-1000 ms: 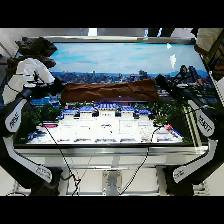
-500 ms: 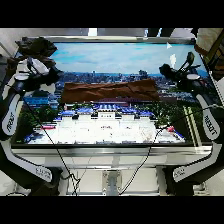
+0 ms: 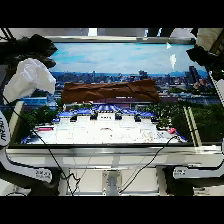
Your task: Fold the shirts.
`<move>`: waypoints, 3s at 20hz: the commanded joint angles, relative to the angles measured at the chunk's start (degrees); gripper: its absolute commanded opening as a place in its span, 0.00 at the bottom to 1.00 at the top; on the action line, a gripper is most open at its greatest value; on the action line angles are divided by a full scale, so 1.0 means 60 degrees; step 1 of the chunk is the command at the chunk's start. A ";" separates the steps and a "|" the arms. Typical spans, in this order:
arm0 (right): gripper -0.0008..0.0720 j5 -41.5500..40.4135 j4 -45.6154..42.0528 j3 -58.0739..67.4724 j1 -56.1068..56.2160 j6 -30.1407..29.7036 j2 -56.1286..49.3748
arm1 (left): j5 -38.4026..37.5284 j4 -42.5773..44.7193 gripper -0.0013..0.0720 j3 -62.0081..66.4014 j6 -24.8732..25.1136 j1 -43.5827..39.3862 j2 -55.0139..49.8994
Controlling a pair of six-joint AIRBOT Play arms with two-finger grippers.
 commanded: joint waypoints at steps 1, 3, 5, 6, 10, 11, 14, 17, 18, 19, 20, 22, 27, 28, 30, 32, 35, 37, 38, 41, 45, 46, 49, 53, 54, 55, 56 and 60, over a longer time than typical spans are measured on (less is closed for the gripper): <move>0.65 0.2364 -0.2058 0.0124 -0.0758 0.1042 0.0149 | -0.0765 0.2040 0.39 0.0637 -0.0790 -0.0801 0.0098; 0.66 0.3337 -0.2663 0.0051 -0.0838 0.1115 -0.0058 | -0.0801 0.2922 0.81 0.0637 -0.1169 -0.1439 -0.0044; 0.66 0.3373 -0.2259 -0.0353 -0.0798 0.1147 -0.0273 | -0.0812 0.3085 0.86 0.0637 -0.1355 -0.1920 -0.0331; 0.66 0.3373 -0.2007 -0.0576 -0.0732 0.1147 -0.0452 | -0.0823 0.3085 0.86 0.0637 -0.1413 -0.2106 -0.0514; 0.70 0.3406 -0.1475 -0.1268 -0.0233 0.1107 -0.1515 | -0.1031 0.3082 0.85 0.0634 -0.1654 -0.2641 -0.1213; 0.70 0.3406 -0.1111 -0.1297 -0.0091 0.1067 -0.1883 | -0.1024 0.3082 0.85 0.0634 -0.1665 -0.2707 -0.1351; 0.71 0.3162 0.0004 -0.1297 0.0335 0.0882 -0.3067 | -0.1027 0.3064 0.85 0.0634 -0.1894 -0.2790 -0.1650; 0.71 0.2812 0.1027 -0.1286 0.0718 0.0812 -0.4087 | -0.1035 0.3085 0.85 0.0634 -0.1902 -0.2798 -0.1767; 0.72 0.2707 0.1147 -0.1235 0.0860 0.0812 -0.4350 | -0.1031 0.3118 0.85 0.0637 -0.1902 -0.2798 -0.1778; 0.73 0.2565 0.1118 -0.1173 0.1020 0.0805 -0.4517 | -0.1071 0.3173 0.85 0.0634 -0.1902 -0.2801 -0.1803; 0.74 0.2320 0.1115 -0.1166 0.1180 0.0765 -0.4568 | -0.1155 0.3271 0.85 0.0634 -0.1902 -0.2812 -0.1832; 0.74 0.1883 0.0973 -0.1082 0.1588 0.0568 -0.4586 | -0.1388 0.3311 0.85 0.0634 -0.1905 -0.2856 -0.1949; 0.73 0.1559 0.0692 -0.0168 0.2699 0.0605 -0.4943 | -0.1453 0.3322 0.85 0.0634 -0.1902 -0.3140 -0.2251; 0.72 0.1537 0.0747 -0.0026 0.2878 0.0605 -0.5045 | -0.1450 0.3330 0.85 0.0634 -0.1902 -0.3235 -0.2339; 0.59 0.1333 0.0707 0.0135 0.3166 0.0565 -0.5122 | -0.1435 0.3340 0.78 0.0634 -0.1902 -0.3435 -0.2601; 0.24 0.1111 0.0739 0.0138 0.3293 0.0273 -0.5122 | -0.1344 0.3333 0.54 0.0634 -0.1902 -0.3577 -0.2925; 0.05 0.1242 0.0809 0.0138 0.3308 0.0029 -0.5118 | -0.0809 0.3246 0.26 0.0634 -0.2004 -0.3774 -0.3417; 0.05 0.1581 0.0805 0.0138 0.3308 0.0000 -0.5111 | -0.0200 0.3249 0.04 0.0634 -0.2193 -0.3985 -0.3690; 0.05 0.1832 0.0812 0.0138 0.3308 -0.0175 -0.5104 | 0.0098 0.3257 0.04 0.0634 -0.2240 -0.4142 -0.3821; 0.05 0.2277 0.0718 0.0135 0.3308 -0.0266 -0.5056 | 0.0678 0.3326 0.03 0.0634 -0.2790 -0.4703 -0.4248; 0.05 0.2554 0.0750 0.0175 0.3308 -0.0273 -0.4925 | 0.0550 0.5810 0.03 0.0634 -0.4175 -0.5428 -0.4492; 0.05 0.2637 0.0747 0.0251 0.3308 -0.0353 -0.4856 | 0.0350 0.6586 0.03 0.0634 -0.4506 -0.5555 -0.4492; 0.05 0.2619 0.0754 0.0525 0.3308 -0.0441 -0.4422 | 0.0015 0.7238 0.03 0.0637 -0.4557 -0.5712 -0.4506; 0.05 0.2608 0.0787 0.0907 0.3308 -0.0430 -0.3399 | -0.0106 0.7136 0.03 0.0637 -0.4940 -0.5887 -0.4696; 0.05 0.2597 0.0780 0.1002 0.3308 -0.0430 -0.3111 | -0.0215 0.7042 0.03 0.0637 -0.4940 -0.6029 -0.4747; 0.05 0.2590 0.0754 0.1115 0.3308 -0.0430 -0.2849 | -0.0244 0.6932 0.03 0.0637 -0.4940 -0.6218 -0.4772; 0.05 0.2583 0.0747 0.1220 0.3308 -0.0426 -0.2623 | -0.0153 0.6790 0.03 0.0637 -0.4936 -0.6448 -0.4776; 0.05 0.2466 0.0710 0.1402 0.3308 -0.0164 -0.1880 | 0.0608 0.6160 0.03 0.0637 -0.4936 -0.7453 -0.4776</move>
